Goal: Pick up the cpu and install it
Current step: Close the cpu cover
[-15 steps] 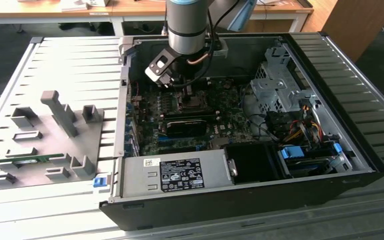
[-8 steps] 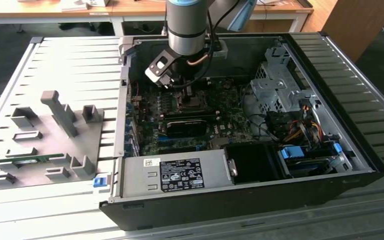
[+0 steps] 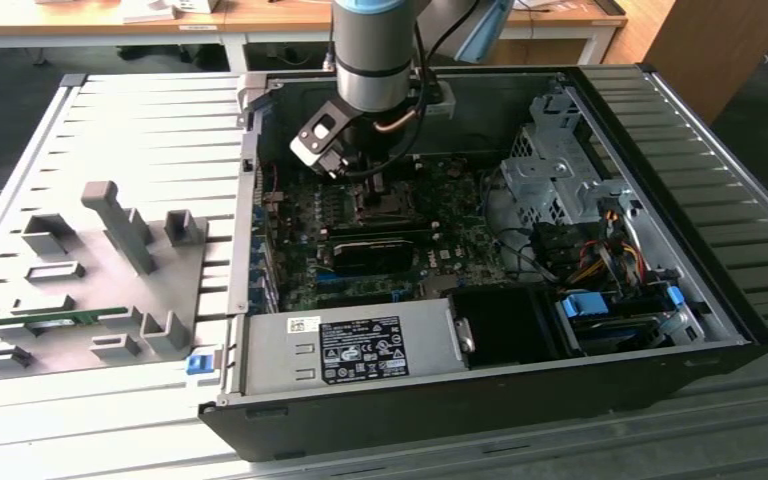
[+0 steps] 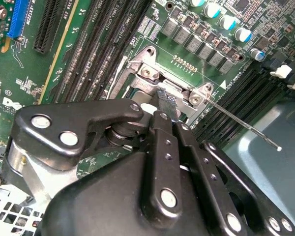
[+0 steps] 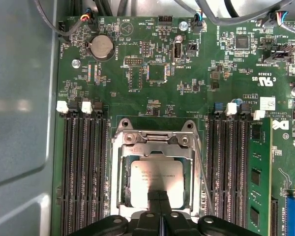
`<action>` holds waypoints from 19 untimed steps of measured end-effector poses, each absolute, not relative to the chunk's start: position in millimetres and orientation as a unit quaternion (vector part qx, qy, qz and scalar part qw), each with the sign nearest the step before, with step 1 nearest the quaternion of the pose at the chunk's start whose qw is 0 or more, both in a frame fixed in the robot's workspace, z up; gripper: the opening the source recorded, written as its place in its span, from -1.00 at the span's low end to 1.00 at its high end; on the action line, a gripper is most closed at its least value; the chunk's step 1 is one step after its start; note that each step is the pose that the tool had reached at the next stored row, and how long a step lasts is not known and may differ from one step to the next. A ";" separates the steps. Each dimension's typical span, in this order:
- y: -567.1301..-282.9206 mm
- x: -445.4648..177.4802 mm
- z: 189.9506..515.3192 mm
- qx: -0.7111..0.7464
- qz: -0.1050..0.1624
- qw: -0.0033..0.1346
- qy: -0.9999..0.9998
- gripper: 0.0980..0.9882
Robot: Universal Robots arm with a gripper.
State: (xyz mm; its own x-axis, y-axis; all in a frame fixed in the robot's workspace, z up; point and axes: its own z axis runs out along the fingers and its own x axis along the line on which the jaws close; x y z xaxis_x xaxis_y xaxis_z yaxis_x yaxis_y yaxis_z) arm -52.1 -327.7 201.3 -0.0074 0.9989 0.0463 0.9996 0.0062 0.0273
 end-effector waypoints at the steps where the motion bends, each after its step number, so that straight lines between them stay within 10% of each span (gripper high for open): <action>1: -327.7 -52.1 201.0 -0.704 -0.026 0.007 -0.709 -0.98; 19: -328.6 -46.2 197.8 -0.705 -0.024 0.006 -0.708 -0.98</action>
State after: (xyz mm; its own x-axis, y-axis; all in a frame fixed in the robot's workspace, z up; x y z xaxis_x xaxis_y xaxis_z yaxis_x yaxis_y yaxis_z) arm -46.2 -328.6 197.8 -0.0049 0.9991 0.0418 0.9997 0.0038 0.0249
